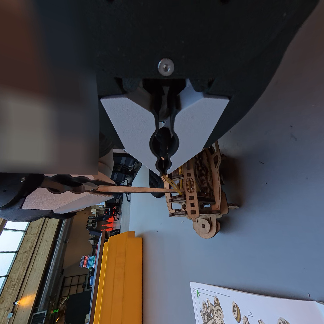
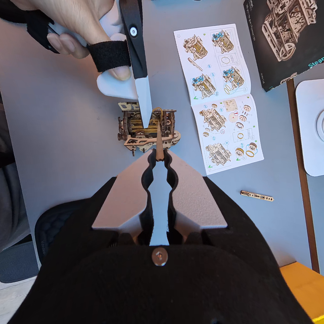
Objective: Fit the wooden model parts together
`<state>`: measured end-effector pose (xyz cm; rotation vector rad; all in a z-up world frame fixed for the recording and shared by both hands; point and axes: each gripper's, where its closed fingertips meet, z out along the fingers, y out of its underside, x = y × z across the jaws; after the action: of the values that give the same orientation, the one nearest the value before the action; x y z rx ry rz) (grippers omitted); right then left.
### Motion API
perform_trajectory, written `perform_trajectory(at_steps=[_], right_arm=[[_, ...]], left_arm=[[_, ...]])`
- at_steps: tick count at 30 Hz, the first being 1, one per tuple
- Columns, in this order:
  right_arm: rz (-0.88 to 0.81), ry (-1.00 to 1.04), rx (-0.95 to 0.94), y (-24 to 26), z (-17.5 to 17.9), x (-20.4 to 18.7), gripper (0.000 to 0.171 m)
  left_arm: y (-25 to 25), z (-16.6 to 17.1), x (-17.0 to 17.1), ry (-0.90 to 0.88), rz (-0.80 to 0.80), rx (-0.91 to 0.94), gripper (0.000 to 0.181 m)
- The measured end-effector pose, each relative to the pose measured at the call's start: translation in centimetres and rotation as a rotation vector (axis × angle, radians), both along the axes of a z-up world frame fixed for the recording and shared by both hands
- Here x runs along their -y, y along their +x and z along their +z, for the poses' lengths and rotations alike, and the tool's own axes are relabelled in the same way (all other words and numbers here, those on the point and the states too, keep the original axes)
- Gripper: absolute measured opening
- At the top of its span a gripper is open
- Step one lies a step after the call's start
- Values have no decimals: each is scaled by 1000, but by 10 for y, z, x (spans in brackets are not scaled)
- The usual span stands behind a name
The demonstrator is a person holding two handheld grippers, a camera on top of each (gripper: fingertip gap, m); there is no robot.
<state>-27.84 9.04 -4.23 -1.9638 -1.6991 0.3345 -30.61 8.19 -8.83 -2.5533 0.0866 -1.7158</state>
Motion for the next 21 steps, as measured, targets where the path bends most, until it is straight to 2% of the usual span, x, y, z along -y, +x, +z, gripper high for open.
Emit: perform_trajectory(at_steps=[6,16,21], right_arm=[[11,39,30,0,2,2,7],[20,50,17,-1,1,0,7],[26,54,4,-4,2,1,7]], left_arm=[[1,2,1,-6,-1,16,0],[-3,10,7,29,-7,-14,27],[-2,12,13,-2,-4,3,27]])
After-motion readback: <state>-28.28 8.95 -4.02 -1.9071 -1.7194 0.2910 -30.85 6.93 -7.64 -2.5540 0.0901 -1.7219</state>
